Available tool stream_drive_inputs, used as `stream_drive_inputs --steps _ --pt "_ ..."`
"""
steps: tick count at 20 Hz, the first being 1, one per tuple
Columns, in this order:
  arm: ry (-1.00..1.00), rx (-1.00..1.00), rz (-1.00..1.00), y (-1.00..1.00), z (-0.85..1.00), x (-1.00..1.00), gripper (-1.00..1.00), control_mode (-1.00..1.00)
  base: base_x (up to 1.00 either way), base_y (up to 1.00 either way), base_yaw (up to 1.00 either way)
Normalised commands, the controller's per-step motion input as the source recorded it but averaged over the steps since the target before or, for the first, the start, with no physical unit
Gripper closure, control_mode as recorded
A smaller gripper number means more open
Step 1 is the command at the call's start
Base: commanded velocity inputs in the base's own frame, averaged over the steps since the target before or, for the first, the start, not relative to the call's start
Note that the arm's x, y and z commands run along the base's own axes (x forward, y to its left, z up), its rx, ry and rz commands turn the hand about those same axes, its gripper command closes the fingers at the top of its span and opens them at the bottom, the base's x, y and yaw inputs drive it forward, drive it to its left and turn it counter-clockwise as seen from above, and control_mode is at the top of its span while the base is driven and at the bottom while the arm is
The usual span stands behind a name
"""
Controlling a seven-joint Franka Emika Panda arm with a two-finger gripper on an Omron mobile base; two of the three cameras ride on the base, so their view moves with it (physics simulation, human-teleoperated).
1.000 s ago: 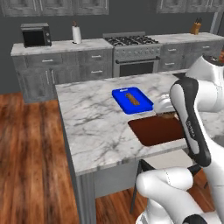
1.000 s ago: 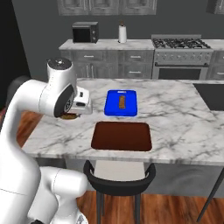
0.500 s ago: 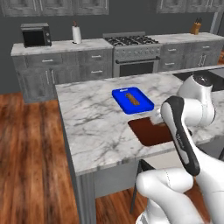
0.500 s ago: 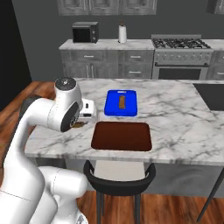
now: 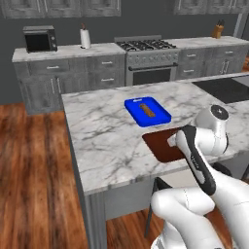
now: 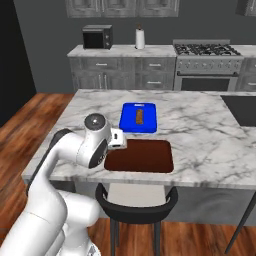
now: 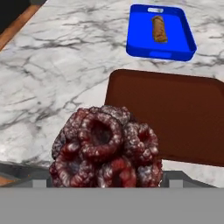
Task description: Take the cake and donut from the fridge and place them on the empty tray on the dining counter.
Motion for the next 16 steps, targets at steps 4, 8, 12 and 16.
stream_drive_inputs --steps 4,8,12,16 --pt "0.15 0.00 0.00 -0.54 -0.34 0.78 1.00 -1.00 0.00 0.00 0.00" --pt "0.05 0.00 0.00 -0.40 -0.25 0.82 1.00 -1.00 0.00 0.00 0.00" --pt "0.07 0.00 0.00 -0.17 -0.23 0.89 1.00 -1.00 0.00 0.00 0.00" --pt "0.12 0.00 0.02 -0.01 -0.38 0.77 1.00 -1.00 0.00 0.00 0.00"
